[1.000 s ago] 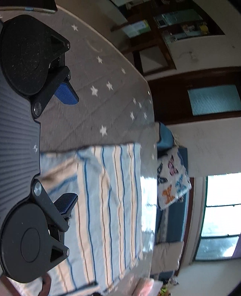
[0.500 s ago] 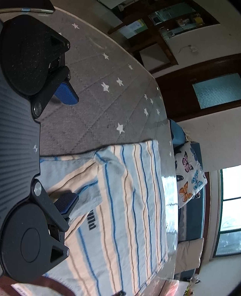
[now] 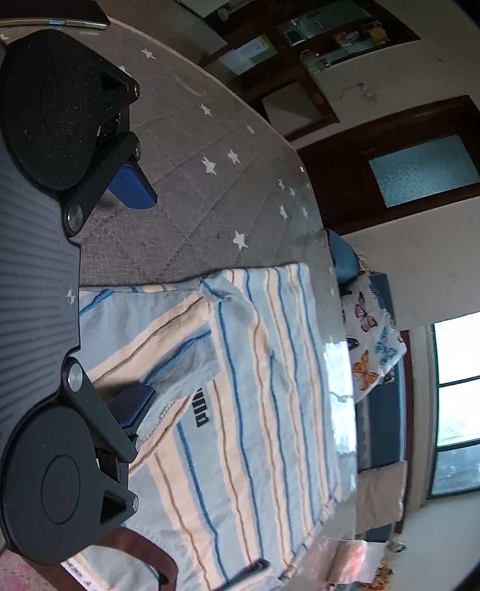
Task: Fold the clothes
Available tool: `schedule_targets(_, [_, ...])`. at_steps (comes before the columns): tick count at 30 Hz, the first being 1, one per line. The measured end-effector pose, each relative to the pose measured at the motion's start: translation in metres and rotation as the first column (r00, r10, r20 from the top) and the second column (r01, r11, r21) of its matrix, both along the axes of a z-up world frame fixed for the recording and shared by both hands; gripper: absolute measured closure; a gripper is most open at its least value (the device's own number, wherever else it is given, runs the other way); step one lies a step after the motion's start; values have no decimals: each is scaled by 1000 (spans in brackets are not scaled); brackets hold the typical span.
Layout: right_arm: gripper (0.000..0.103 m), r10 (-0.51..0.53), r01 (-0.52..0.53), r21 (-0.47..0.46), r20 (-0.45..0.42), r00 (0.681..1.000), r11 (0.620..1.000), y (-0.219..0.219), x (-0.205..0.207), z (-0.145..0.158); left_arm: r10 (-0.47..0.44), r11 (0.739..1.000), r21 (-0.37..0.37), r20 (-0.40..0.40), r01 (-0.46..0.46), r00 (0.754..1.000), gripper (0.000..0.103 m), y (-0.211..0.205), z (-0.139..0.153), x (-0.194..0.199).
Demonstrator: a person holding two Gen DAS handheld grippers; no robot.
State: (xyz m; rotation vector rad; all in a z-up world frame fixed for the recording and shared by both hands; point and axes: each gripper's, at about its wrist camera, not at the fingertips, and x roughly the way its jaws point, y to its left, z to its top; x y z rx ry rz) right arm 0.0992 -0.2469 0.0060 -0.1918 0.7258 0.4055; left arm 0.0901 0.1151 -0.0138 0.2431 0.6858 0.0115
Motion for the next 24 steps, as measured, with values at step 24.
schedule_targets(24, [19, 17, -15, -56, 40, 999, 998, 5, -6, -4, -105, 992, 77, 37, 102, 994, 0, -14, 4, -5])
